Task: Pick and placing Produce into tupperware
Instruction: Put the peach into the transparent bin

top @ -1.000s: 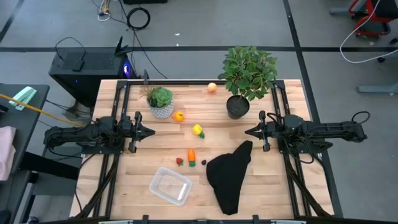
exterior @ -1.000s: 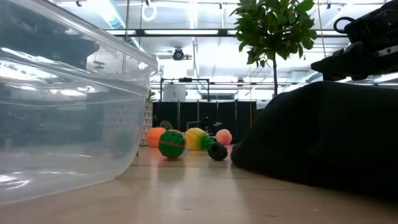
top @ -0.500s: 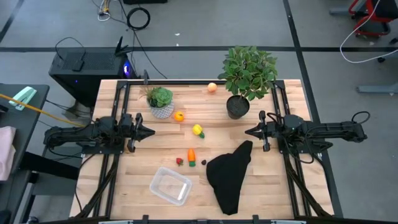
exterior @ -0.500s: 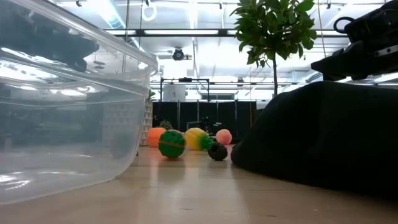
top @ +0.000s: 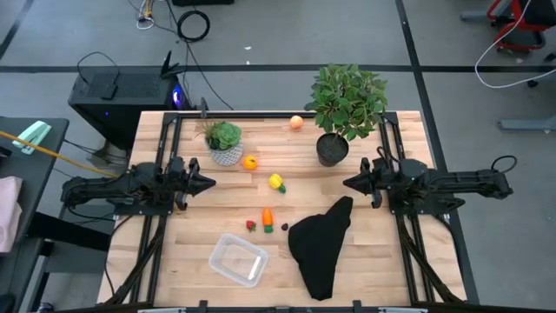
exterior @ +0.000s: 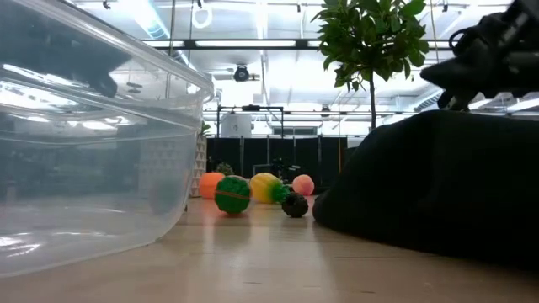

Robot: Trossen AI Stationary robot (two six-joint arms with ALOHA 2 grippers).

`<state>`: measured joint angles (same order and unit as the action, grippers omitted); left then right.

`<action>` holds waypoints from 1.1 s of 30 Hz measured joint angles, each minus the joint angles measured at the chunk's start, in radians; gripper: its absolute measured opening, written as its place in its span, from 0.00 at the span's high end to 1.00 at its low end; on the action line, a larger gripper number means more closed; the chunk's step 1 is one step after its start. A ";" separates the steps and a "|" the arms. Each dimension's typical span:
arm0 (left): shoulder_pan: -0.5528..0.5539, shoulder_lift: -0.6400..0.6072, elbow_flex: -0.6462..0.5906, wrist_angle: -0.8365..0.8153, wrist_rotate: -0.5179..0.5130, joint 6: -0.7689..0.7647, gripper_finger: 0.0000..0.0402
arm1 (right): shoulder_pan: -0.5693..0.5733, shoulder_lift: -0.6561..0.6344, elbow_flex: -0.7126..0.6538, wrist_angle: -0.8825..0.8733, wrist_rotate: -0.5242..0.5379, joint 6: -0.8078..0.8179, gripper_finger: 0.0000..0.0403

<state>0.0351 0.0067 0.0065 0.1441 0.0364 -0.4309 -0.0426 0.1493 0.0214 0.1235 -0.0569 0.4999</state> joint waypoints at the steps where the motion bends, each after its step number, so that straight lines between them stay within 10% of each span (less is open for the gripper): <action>1: 0.000 0.000 0.000 0.032 0.000 -0.004 0.93 | 0.000 0.000 0.001 0.025 0.007 0.048 0.94; 18: -0.047 0.070 0.115 0.275 0.040 0.147 0.97 | 0.044 0.002 0.002 0.433 0.004 0.257 0.94; 27: -0.184 0.460 0.419 0.260 0.040 0.365 0.97 | 0.142 0.024 0.036 0.508 0.102 0.188 0.94; 33: -0.225 0.708 0.662 0.186 0.039 0.552 0.98 | 0.221 0.190 0.316 0.509 0.087 -0.061 0.94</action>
<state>-0.1898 0.7151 0.6687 0.3302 0.0758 0.1209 0.1783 0.3393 0.3371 0.6323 0.0297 0.4392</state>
